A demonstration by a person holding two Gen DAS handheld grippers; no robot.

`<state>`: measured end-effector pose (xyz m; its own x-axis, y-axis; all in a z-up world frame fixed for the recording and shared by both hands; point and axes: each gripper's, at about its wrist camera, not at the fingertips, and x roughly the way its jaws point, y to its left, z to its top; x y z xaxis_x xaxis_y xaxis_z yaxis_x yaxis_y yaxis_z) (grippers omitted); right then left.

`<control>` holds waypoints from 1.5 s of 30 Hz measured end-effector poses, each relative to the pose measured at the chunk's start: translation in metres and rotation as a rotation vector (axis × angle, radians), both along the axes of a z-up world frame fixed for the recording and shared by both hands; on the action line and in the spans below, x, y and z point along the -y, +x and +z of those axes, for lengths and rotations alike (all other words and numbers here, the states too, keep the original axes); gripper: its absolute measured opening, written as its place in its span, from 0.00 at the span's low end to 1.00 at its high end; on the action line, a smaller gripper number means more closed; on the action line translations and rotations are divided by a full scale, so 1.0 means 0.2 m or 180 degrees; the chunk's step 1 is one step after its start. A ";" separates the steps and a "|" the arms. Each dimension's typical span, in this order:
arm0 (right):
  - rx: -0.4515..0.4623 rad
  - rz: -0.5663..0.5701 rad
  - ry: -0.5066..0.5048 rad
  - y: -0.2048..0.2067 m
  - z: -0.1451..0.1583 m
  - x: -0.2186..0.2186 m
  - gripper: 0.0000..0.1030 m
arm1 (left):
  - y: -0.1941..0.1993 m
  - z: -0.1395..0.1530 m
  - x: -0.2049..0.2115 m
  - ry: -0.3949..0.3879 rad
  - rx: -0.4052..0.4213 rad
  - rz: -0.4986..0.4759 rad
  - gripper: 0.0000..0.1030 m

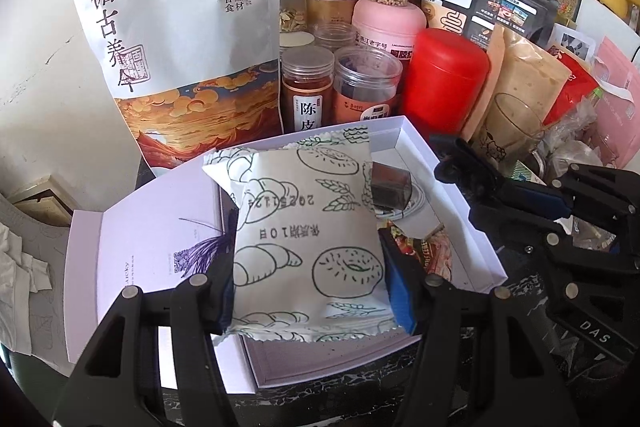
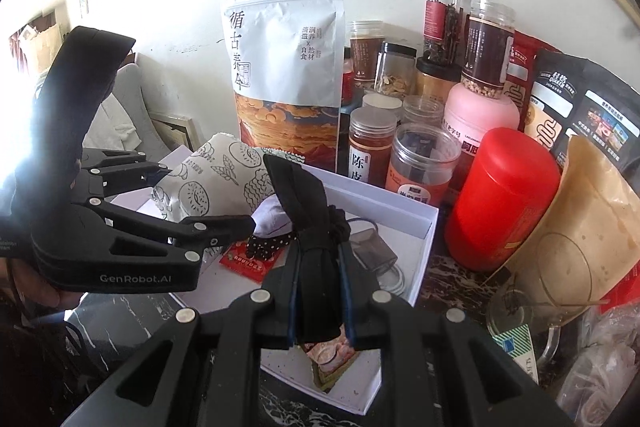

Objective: Organize objects
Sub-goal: 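Carry bread packet into box with left tool while right tool carries cloth item, then lower and release bread packet in box with left tool while right releases cloth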

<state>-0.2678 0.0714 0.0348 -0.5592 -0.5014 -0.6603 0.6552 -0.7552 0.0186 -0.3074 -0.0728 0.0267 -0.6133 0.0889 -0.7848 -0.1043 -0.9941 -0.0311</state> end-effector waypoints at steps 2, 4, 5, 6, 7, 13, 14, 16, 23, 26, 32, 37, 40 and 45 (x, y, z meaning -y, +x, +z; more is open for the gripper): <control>0.0032 -0.0014 -0.0036 -0.04 -0.01 0.01 0.16 | -0.04 -0.01 0.00 -0.0071 -0.0019 0.0059 0.56; 0.0065 0.0001 -0.0078 -0.07 -0.03 0.02 0.16 | -0.08 -0.03 0.01 -0.0066 -0.0022 0.0067 0.56; 0.0094 0.0018 -0.0105 -0.09 -0.04 0.03 0.16 | -0.10 -0.03 0.02 -0.0031 -0.0018 0.0060 0.56; 0.0120 0.0010 -0.0123 -0.11 -0.05 0.03 0.16 | -0.12 -0.04 0.02 -0.0005 -0.0015 0.0062 0.56; 0.0136 -0.0013 -0.0131 -0.12 -0.07 0.04 0.16 | -0.13 -0.04 0.02 -0.0002 -0.0017 0.0074 0.56; 0.0261 -0.0115 -0.0205 -0.20 -0.18 0.02 0.16 | -0.19 -0.14 0.03 -0.0044 0.0041 0.0130 0.56; 0.0286 -0.0114 -0.0174 -0.21 -0.20 0.02 0.16 | -0.20 -0.16 0.03 -0.0031 0.0074 0.0126 0.56; 0.0319 -0.0098 -0.0120 -0.22 -0.23 0.03 0.16 | -0.21 -0.20 0.03 -0.0049 0.0127 0.0128 0.56; 0.0413 -0.0029 -0.0013 -0.22 -0.30 0.04 0.16 | -0.24 -0.30 -0.03 -0.0097 0.0234 0.0024 0.56; 0.0428 0.0022 0.0011 -0.22 -0.31 0.05 0.16 | -0.23 -0.30 -0.05 -0.0143 0.0231 -0.0023 0.56; 0.0506 0.0056 0.0142 -0.22 -0.36 0.08 0.16 | -0.23 -0.34 -0.08 -0.0187 0.0326 -0.0125 0.56; 0.0597 0.0074 0.0205 -0.24 -0.41 0.09 0.16 | -0.25 -0.41 -0.09 -0.0195 0.0463 -0.0150 0.56; 0.0605 0.0084 0.0206 -0.23 -0.42 0.09 0.16 | -0.27 -0.47 -0.08 -0.0160 0.0606 -0.0148 0.56; 0.0630 0.0088 0.0184 -0.23 -0.43 0.08 0.16 | -0.27 -0.51 -0.12 -0.0363 0.0607 -0.0147 0.56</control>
<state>-0.3146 0.0558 -0.0506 -0.4023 -0.4727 -0.7840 0.6635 -0.7406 0.1061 -0.3614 -0.0493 -0.0752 -0.4501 0.0174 -0.8928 -0.1529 -0.9865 0.0578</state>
